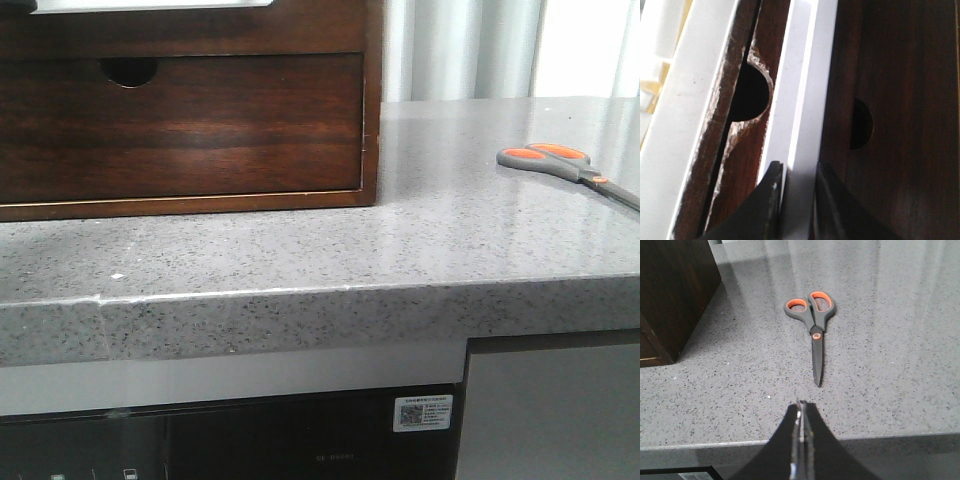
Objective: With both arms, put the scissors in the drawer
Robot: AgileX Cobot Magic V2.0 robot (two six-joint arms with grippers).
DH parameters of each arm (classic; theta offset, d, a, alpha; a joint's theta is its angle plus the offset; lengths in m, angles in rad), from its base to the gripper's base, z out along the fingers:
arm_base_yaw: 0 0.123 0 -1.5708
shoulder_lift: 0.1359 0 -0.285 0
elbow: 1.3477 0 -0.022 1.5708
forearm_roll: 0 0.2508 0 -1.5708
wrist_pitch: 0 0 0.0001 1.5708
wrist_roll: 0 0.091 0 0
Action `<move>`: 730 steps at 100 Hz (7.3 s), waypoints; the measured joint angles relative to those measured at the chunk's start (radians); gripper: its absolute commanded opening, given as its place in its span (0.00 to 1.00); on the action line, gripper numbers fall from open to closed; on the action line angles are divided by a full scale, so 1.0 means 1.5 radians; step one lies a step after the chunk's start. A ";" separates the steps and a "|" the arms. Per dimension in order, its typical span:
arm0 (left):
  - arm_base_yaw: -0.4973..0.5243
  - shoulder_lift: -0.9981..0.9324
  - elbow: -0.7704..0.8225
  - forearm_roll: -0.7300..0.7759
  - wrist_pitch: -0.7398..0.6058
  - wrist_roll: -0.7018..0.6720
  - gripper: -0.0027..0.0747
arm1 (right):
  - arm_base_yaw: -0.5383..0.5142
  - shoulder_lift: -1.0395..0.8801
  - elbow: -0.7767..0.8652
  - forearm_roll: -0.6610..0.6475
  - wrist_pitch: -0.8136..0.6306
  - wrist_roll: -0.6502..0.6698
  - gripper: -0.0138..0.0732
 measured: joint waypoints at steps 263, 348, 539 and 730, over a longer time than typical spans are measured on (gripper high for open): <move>-0.003 -0.374 0.236 -0.199 -0.159 -0.216 0.42 | 0.000 0.197 -0.112 -0.017 0.026 0.000 0.62; -0.003 -0.374 0.236 -0.205 -0.178 -0.228 0.42 | 0.000 0.845 -0.737 -0.036 0.409 -0.040 0.62; -0.003 -0.374 0.236 -0.205 -0.166 -0.228 0.41 | 0.017 0.797 -0.817 0.019 0.476 -0.167 0.07; -0.003 -0.374 0.236 -0.206 -0.166 -0.228 0.41 | 0.445 0.869 -0.980 0.111 0.374 -0.551 0.07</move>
